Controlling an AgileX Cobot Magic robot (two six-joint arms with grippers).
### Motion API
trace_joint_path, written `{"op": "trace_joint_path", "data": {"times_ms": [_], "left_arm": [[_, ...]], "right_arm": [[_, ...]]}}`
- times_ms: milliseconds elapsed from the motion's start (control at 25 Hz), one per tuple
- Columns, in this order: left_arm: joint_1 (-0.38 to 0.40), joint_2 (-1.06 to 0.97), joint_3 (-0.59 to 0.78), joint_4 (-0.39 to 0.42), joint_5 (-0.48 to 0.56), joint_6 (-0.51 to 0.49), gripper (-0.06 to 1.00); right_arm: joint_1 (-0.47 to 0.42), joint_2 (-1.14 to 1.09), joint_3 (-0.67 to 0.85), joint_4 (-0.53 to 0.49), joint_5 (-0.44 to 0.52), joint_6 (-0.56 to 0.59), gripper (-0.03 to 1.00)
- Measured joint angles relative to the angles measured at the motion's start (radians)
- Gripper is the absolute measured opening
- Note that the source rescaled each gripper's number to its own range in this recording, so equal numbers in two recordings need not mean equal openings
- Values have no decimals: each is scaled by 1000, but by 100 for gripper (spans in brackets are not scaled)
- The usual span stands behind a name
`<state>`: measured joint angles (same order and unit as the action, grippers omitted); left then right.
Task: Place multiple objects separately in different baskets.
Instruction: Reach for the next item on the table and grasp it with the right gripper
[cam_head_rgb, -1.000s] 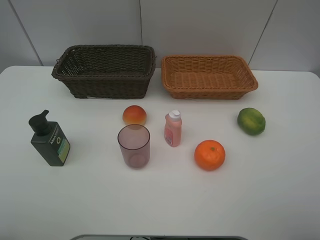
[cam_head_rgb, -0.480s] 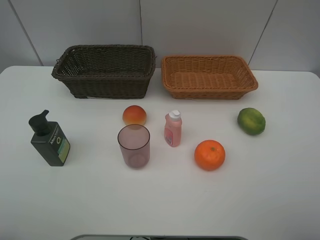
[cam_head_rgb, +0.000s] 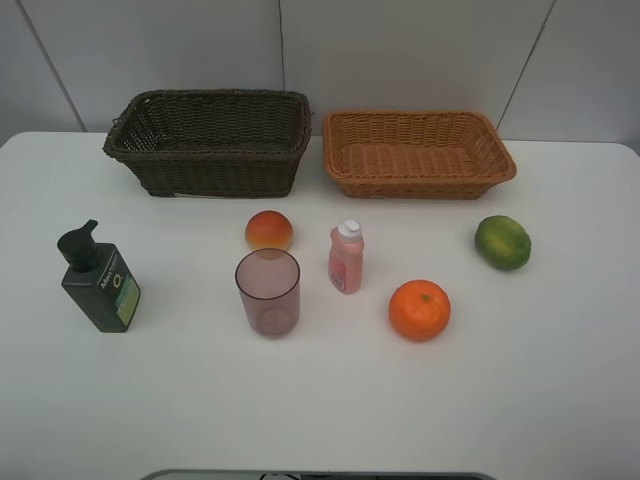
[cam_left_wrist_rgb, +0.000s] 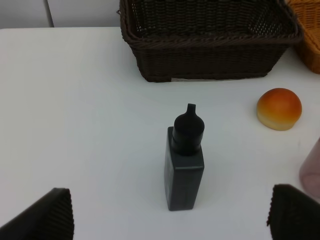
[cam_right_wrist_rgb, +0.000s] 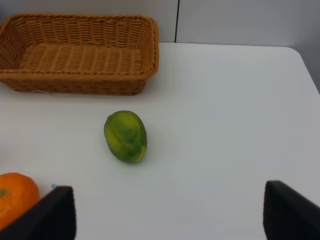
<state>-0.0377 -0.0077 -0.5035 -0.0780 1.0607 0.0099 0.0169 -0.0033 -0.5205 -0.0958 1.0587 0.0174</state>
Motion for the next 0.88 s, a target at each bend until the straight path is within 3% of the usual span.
{"op": "trace_joint_path", "data": {"times_ms": [480, 680, 880], "left_arm": [[0, 0, 0, 0, 0, 1, 99], [0, 0, 0, 0, 0, 1, 99], [0, 0, 0, 0, 0, 1, 99]], "right_arm": [[0, 33, 0, 0, 0, 0, 68], [0, 271, -5, 4, -6, 0, 68], [0, 570, -75, 8, -104, 0, 68]]}}
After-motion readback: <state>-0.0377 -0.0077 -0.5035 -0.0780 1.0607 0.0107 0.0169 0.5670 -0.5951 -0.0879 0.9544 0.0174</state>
